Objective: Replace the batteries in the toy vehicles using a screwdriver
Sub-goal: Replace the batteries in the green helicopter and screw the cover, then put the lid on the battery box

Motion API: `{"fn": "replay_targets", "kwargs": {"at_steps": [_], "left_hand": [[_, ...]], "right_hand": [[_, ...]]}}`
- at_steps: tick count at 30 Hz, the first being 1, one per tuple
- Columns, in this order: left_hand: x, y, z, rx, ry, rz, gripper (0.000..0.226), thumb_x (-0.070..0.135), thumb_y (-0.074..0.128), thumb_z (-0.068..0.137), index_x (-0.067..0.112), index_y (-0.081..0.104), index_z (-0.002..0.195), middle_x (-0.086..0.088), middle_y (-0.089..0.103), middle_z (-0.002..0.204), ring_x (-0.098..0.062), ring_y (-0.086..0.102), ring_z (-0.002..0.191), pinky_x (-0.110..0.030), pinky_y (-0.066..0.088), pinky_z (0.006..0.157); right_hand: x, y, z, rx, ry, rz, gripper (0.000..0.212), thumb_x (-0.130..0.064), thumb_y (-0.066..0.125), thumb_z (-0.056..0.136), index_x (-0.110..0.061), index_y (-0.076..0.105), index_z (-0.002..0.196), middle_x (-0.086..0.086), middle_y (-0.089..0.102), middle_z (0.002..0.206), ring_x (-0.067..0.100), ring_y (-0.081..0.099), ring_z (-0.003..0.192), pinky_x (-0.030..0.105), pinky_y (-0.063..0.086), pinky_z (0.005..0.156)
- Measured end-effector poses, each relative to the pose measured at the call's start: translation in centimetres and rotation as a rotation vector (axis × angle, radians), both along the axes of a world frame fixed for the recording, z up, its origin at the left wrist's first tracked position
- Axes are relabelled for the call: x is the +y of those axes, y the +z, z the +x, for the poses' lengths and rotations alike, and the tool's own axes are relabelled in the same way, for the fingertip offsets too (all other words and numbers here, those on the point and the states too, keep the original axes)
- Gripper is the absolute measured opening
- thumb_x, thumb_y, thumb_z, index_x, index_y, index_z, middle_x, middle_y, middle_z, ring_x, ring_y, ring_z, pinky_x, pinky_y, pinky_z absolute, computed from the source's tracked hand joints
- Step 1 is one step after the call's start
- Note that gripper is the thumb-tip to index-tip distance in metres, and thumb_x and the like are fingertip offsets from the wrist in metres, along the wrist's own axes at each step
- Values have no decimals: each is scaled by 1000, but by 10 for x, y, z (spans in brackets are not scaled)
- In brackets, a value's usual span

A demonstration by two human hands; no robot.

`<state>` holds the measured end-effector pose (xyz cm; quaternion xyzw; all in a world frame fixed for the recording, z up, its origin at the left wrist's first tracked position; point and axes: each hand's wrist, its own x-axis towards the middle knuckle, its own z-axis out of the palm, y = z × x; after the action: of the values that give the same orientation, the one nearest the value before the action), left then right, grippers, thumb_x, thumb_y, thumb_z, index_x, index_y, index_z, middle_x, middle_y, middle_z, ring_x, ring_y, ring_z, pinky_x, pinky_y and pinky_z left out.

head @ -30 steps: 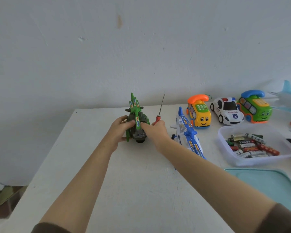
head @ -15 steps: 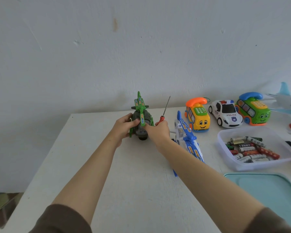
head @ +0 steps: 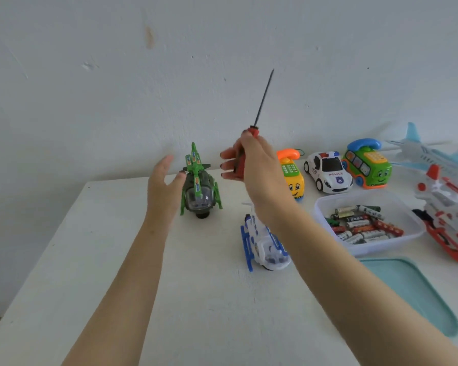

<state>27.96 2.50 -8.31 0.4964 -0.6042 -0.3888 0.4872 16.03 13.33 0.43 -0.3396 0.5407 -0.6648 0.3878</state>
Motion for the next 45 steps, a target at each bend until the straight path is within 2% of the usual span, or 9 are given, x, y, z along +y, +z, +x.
{"fn": "replay_targets", "kwargs": {"at_steps": [7, 12, 22, 24, 28, 32, 39, 42, 45], "left_hand": [[63, 70, -39, 250, -159, -321, 29, 2, 51, 89, 19, 63, 109, 6, 68, 101, -1, 61, 95, -14, 45, 84], [110, 66, -74, 127, -374, -374, 26, 10, 50, 86, 23, 65, 103, 13, 70, 87, -3, 65, 86, -20, 49, 76], [179, 9, -130, -406, -764, -212, 16, 26, 57, 90, 27, 70, 99, 13, 68, 78, -3, 59, 61, -22, 48, 61], [186, -2, -141, -672, -795, -181, 17, 30, 58, 94, 27, 67, 107, 15, 63, 83, 0, 57, 70, -16, 43, 64], [190, -21, -155, -1026, -678, -194, 26, 33, 48, 99, 20, 56, 121, 2, 59, 117, -20, 57, 108, -30, 45, 85], [195, -34, -163, -1239, -515, -198, 12, 20, 43, 100, 12, 47, 109, -8, 55, 112, -28, 59, 100, -31, 35, 68], [197, -39, -169, -1251, -450, -106, 7, 10, 44, 96, 14, 47, 101, -6, 57, 107, -27, 59, 94, -31, 32, 64], [200, -36, -168, -1106, -431, -48, 8, 7, 43, 92, 11, 50, 96, -6, 61, 94, -26, 60, 83, -37, 41, 63], [202, -27, -164, -884, -447, 80, 11, 7, 47, 88, 15, 55, 91, 3, 60, 80, -15, 58, 74, -32, 49, 65]], "right_hand": [[64, 4, -91, 762, -47, -1, 24, -21, 64, 89, 3, 67, 85, 24, 55, 70, 18, 43, 58, 27, 36, 59], [94, -39, -167, 1200, 20, 319, 9, -18, 71, 82, -17, 74, 90, 0, 64, 70, 17, 55, 64, 29, 44, 64], [115, -89, -237, 1225, 218, 595, 19, -21, 69, 86, -17, 74, 103, 1, 73, 97, 11, 61, 83, 22, 42, 75], [116, -93, -244, 1188, 243, 597, 21, -27, 70, 86, -18, 73, 105, -2, 73, 99, 6, 60, 79, 19, 42, 77], [119, -94, -252, 1158, 271, 559, 22, -30, 66, 88, -18, 73, 106, -2, 72, 100, 5, 58, 80, 17, 39, 77], [122, -93, -259, 1152, 273, 502, 21, -25, 61, 92, -17, 72, 108, -2, 70, 97, -2, 54, 73, 18, 38, 77], [113, -100, -265, 1174, 360, 516, 20, -22, 65, 89, -20, 73, 107, -5, 71, 101, 3, 59, 80, 15, 40, 76], [103, -100, -267, 1140, 394, 519, 16, -19, 70, 84, -22, 76, 98, -5, 73, 96, 1, 57, 75, 1, 37, 64], [97, -93, -269, 1118, 463, 552, 12, -19, 74, 80, -25, 77, 90, -8, 71, 83, 4, 59, 74, 9, 44, 69]]}}
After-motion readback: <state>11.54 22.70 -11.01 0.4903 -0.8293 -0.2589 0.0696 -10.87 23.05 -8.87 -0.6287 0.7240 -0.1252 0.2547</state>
